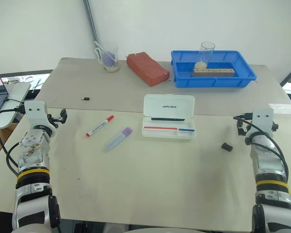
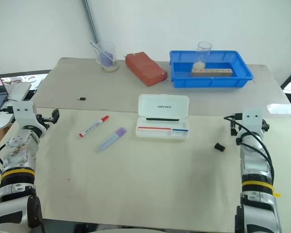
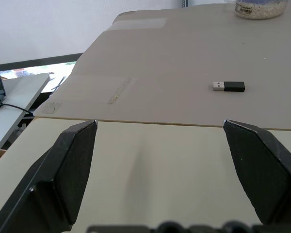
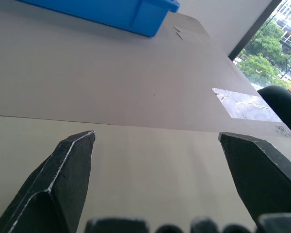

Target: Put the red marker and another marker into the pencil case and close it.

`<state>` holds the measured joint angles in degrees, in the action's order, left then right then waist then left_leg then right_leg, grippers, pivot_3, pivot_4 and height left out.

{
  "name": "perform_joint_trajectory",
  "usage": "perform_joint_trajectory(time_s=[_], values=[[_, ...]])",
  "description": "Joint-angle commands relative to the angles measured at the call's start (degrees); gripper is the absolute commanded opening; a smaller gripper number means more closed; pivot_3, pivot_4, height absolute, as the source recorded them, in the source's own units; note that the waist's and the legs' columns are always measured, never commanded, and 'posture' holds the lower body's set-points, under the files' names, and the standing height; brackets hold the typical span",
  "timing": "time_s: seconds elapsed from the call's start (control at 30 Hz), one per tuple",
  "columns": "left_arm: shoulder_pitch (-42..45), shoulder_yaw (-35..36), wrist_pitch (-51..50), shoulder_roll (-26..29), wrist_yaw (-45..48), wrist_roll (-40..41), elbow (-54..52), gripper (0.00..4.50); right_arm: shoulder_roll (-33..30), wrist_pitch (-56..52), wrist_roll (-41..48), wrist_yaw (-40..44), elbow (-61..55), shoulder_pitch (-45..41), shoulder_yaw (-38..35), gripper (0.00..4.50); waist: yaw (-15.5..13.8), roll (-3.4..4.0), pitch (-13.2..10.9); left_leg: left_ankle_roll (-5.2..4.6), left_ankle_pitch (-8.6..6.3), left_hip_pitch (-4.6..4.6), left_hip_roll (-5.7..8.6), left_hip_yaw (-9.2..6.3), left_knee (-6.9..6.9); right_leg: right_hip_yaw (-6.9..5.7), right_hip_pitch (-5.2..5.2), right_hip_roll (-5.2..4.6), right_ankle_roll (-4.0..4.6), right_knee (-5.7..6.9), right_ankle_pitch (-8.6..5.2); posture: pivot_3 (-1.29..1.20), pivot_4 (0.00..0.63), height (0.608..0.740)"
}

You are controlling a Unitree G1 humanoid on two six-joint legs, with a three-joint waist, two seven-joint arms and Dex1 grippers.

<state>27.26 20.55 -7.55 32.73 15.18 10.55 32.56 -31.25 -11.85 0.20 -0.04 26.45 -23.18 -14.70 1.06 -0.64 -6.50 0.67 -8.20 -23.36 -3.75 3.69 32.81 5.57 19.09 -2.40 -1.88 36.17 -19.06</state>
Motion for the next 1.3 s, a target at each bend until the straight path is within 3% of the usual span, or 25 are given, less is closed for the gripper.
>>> perform_joint_trajectory(time_s=[0.03, 0.33, 0.43, 0.53, 0.67, 0.77, 0.87, 1.13, 1.3], values=[[1.2, 1.03, 0.81, 1.51, 0.38, 0.75, -1.06, 4.41, -1.83, 0.86, -0.33, -0.24, -1.15, -0.77, -1.46, 4.5, 0.0, 0.0, 0.0, 0.0, 0.0, 0.0, 0.0, 0.0, 0.0, 0.0, 0.0, 0.0, 0.0, 0.0, 0.0, 0.0, 0.15, 0.74], [0.04, 2.45, -0.21, 2.37, 3.24, 3.31, -3.64, 4.41, -2.57, 1.0, -0.28, 0.46, -1.05, -1.24, -1.05, 4.5, 0.04, 0.0, 0.0, 0.0, 0.0, 0.0, 0.0, 0.0, 0.0, 0.0, 0.0, 0.0, 0.0, 0.0, 0.0, 0.0, 0.15, 0.74], [-2.92, 3.31, -4.53, 5.49, 11.05, 7.41, -9.2, 4.41, -4.06, -0.16, 1.13, 4.05, -3.67, -2.42, -1.05, 4.5, 0.25, 0.01, -0.01, 0.0, 0.0, -0.01, -0.01, 0.01, -0.01, 0.0, 0.02, 0.0, 0.0, 0.0, 0.0, 0.0, 0.15, 0.74], [-5.53, 2.26, -9.73, 9.46, 19.18, 10.76, -15.12, 4.41, -5.21, -2.34, 4.74, 12.71, -8.42, -4.09, 0.5, 4.5, 0.78, 0.01, -0.03, 0.0, 0.0, -0.01, -0.04, 0.04, -0.08, 0.0, 0.06, 0.0, 0.0, -0.02, 0.0, 0.0, 0.15, 0.74], [-7.55, -1.22, -14.73, 14.36, 29.38, 12.67, -20.29, 4.41, -6.5, -6.96, 12.31, 30.31, -18.77, -6.82, 5.88, 4.5, 1.55, 0.04, -0.04, 0.01, -0.01, 0.04, -0.07, 0.04, -0.13, -0.01, 0.05, 0.02, 0.02, 0.0, 0.0, 0.0, 0.15, 0.74], [-6.79, -4.17, -16.98, 15.88, 34.21, 12.98, -21.52, 4.41, -6.87, -13.21, 20.14, 42.66, -29.5, -8.44, 11.19, 4.5, 1.43, 0.06, -0.04, 0.0, -0.01, 0.08, -0.1, 0.03, -0.18, -0.03, 0.03, 0.04, 0.08, -0.01, -0.04, 0.0, 0.15, 0.74], [-4.89, -5.94, -18.3, 16.04, 36.66, 13.1, -22.09, 4.41, -6.47, -19.8, 25.84, 49.38, -39.28, -10.91, 16.66, 4.5, 1.2, -0.01, -0.09, -0.01, -0.02, -0.03, -0.13, 0.01, -0.18, -0.06, 0.12, 0.05, 0.17, 0.0, -0.09, 0.0, 0.15, 0.74], [-6.17, -7.97, -21.7, 18.74, 42.48, 13.31, -28.27, 4.41, -5.66, -25.93, 29.47, 50.72, -45.47, -13.42, 18.82, 4.5, -0.06, -0.27, -0.14, 0.1, -0.08, -0.14, -0.18, 0.04, -0.14, -0.18, 0.46, -0.11, 0.27, -0.04, -0.07, 0.0, 0.15, 0.74], [-5.59, -10.48, -17.39, 17.2, 42.06, 9.76, -23.82, 4.41, -4.26, -27.88, 30.11, 51.08, -48.01, -15.0, 21.04, 4.5, -0.19, -0.25, -0.13, 0.0, -0.03, -0.23, -0.2, 0.09, -0.18, -0.14, 0.72, -0.1, 0.43, 0.05, -0.01, 0.0, 0.15, 0.74]])
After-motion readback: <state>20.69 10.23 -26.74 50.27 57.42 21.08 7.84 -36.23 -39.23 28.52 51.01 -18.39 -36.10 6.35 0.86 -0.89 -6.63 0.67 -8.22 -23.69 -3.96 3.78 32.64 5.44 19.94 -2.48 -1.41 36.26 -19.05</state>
